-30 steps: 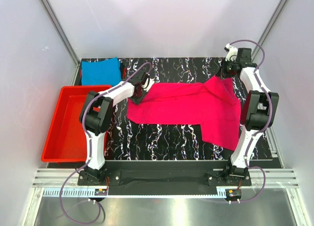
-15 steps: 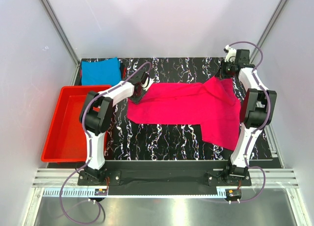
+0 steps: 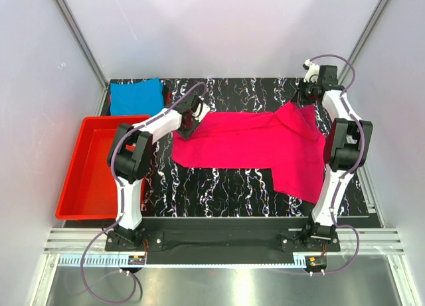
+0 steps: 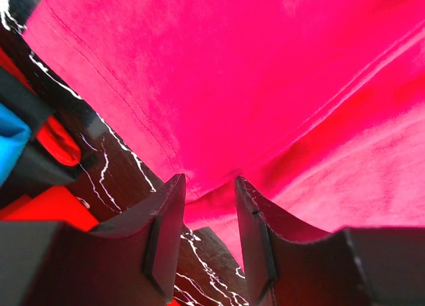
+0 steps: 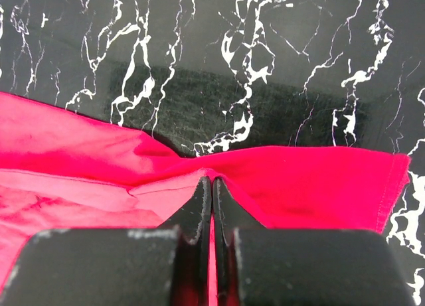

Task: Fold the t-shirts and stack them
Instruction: Fold the tshirt

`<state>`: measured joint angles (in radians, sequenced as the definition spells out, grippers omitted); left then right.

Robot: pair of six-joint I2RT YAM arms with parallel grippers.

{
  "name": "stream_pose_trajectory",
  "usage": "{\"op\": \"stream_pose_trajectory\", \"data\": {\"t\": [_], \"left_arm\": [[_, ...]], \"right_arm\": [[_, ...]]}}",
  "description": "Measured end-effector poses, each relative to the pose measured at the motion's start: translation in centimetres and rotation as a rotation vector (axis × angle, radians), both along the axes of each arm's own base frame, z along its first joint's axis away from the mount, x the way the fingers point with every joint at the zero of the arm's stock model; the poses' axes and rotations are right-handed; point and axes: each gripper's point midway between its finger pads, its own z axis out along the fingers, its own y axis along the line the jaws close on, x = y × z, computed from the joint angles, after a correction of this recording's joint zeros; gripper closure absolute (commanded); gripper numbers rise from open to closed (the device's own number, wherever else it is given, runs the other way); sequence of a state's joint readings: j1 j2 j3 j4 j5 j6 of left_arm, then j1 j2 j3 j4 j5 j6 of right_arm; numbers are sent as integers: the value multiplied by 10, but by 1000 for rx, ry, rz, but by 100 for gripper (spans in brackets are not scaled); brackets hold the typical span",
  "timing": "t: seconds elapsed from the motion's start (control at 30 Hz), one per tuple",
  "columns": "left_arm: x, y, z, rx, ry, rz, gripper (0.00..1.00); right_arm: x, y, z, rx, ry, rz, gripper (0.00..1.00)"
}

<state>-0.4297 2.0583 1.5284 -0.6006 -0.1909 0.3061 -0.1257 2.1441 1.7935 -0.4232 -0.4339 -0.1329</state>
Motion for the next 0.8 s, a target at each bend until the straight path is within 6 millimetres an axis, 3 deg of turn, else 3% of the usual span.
{"op": "stream_pose_trajectory", "data": {"t": [0.33,0.8], "left_arm": [[5,-2,2,2,-12,-15,59],[10,4,-10,37,-6,-18,61]], "right_arm": [[1,-1,-7,-3,12,-4,100],[2,-2,-4,-8,8,-2,100]]}}
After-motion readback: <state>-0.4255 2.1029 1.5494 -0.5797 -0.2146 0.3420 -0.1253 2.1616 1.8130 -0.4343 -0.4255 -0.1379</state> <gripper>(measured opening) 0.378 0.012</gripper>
